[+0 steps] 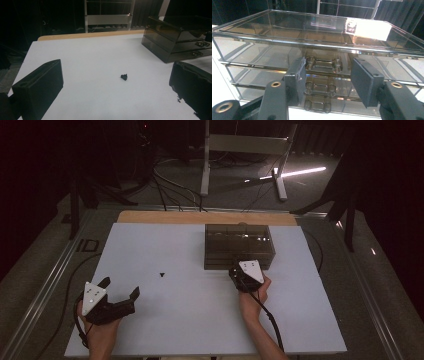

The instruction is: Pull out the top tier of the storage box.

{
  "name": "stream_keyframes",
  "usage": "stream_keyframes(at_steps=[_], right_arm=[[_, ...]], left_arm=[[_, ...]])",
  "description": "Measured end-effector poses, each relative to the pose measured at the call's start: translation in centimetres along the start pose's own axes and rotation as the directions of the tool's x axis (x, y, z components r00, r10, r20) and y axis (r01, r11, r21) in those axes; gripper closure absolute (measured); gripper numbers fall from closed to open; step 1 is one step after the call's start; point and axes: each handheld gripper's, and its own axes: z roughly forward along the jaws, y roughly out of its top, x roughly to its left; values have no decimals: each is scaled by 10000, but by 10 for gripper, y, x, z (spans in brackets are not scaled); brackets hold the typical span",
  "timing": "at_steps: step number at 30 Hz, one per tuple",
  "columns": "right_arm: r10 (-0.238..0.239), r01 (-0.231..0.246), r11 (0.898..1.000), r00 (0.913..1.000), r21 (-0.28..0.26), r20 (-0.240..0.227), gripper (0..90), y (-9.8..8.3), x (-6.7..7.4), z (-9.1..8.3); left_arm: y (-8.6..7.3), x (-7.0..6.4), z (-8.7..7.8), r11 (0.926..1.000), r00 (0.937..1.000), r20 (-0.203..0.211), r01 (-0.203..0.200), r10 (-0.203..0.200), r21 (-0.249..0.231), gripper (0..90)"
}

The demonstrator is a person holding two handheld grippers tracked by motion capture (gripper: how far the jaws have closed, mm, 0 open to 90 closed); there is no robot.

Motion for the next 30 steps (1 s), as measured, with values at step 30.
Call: stream_keyframes(at_steps=[30], right_arm=[[808, -805, 9966, 9966, -178, 180, 561, -5, 8, 1]], left_arm=[[0, 0, 0, 10000, 10000, 48, -4, 4, 46, 4]])
